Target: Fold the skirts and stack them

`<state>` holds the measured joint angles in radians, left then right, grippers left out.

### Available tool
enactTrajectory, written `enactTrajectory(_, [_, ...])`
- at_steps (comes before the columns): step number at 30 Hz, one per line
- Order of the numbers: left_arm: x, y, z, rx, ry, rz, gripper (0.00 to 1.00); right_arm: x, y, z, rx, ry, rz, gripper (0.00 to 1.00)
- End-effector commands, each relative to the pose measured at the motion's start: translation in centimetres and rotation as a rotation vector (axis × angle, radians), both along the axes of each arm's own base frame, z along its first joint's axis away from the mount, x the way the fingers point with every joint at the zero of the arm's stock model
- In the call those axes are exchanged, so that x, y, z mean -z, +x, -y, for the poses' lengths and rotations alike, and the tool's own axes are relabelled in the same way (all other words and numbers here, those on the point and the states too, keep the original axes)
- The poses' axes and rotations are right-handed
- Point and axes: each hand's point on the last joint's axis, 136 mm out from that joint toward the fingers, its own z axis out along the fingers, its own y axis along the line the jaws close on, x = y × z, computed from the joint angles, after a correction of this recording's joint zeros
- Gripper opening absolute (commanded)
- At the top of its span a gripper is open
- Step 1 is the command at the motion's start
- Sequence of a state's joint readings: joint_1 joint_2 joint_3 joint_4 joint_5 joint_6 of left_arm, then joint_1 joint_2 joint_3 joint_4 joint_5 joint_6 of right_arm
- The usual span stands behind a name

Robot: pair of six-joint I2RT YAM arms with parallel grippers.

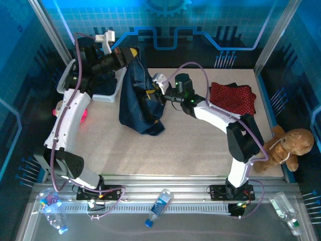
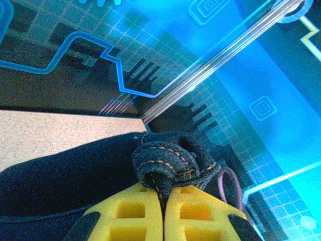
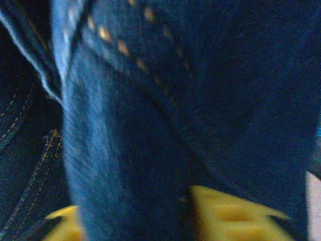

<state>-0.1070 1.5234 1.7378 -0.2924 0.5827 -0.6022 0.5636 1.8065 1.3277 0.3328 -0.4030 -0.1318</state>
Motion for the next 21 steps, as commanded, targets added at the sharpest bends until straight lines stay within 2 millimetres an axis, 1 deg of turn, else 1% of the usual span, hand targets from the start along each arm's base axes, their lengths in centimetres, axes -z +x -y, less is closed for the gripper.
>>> enactTrajectory(1, [-3.1, -2.8, -2.4, -0.062, 0.084, 0.113, 0.00, -6.7, -0.9, 4.3, 0.074, 0.086, 0.128, 0.00])
enactTrajectory(3, [-3.3, -3.8, -4.6, -0.136, 0.135, 0.124, 0.00, -8.3, -3.1, 6.9, 0.030, 0.100, 0.070, 0.00])
enactTrajectory(4, [-3.4, -4.2, -5.5, -0.164, 0.150, 0.130, 0.00, -8.6, -4.7, 7.6, -0.006, 0.078, 0.028, 0.00])
enactTrajectory(5, [-3.7, -4.9, -6.4, -0.191, 0.160, 0.137, 0.00, -9.0, -6.2, 7.9, -0.036, 0.055, 0.002, 0.00])
enactTrajectory(7, [-4.3, -6.1, -7.8, -0.240, 0.178, 0.159, 0.00, -10.0, -9.1, 7.7, -0.112, 0.037, -0.045, 0.00])
enactTrajectory(8, [-4.8, -6.7, -8.1, -0.258, 0.191, 0.173, 0.00, -10.6, -10.4, 7.3, -0.147, 0.045, -0.079, 0.00])
enactTrajectory(9, [-5.4, -7.4, -8.1, -0.259, 0.200, 0.192, 0.00, -11.4, -11.7, 6.7, -0.187, 0.061, -0.103, 0.00])
enactTrajectory(10, [-6.0, -7.9, -7.7, -0.235, 0.194, 0.208, 0.00, -12.1, -12.5, 6.2, -0.212, 0.074, -0.120, 0.00])
enactTrajectory(11, [-6.6, -8.2, -7.1, -0.201, 0.179, 0.222, 0.00, -12.8, -13.1, 5.7, -0.221, 0.088, -0.134, 0.00])
enactTrajectory(13, [-7.4, -8.5, -5.1, -0.106, 0.154, 0.249, 0.00, -14.0, -13.7, 5.0, -0.223, 0.127, -0.164, 0.00])
enactTrajectory(14, [-7.4, -8.3, -3.8, -0.055, 0.157, 0.251, 0.00, -14.3, -13.7, 4.9, -0.208, 0.146, -0.190, 0.00])
enactTrajectory(15, [-6.9, -7.7, -2.2, -0.004, 0.173, 0.240, 0.00, -14.5, -13.3, 4.9, -0.172, 0.163, -0.215, 0.00])
enactTrajectory(16, [-6.3, -7.1, -0.8, 0.041, 0.193, 0.227, 0.00, -14.3, -12.6, 5.0, -0.120, 0.175, -0.244, 0.00])
enactTrajectory(17, [-5.4, -6.3, 1.1, 0.094, 0.208, 0.205, 0.00, -13.7, -11.4, 5.5, -0.029, 0.188, -0.286, 0.00])
enactTrajectory(19, [-3.2, -4.0, 4.1, 0.179, 0.210, 0.145, 0.00, -11.6, -9.1, 6.9, 0.173, 0.214, -0.383, 0.00])
enactTrajectory(20, [-1.8, -2.6, 5.6, 0.225, 0.207, 0.113, 0.00, -10.2, -8.0, 7.8, 0.293, 0.235, -0.439, 0.00])
enactTrajectory(21, [-0.2, -1.1, 7.2, 0.266, 0.205, 0.083, 0.00, -9.0, -7.4, 8.5, 0.373, 0.262, -0.498, 0.00])
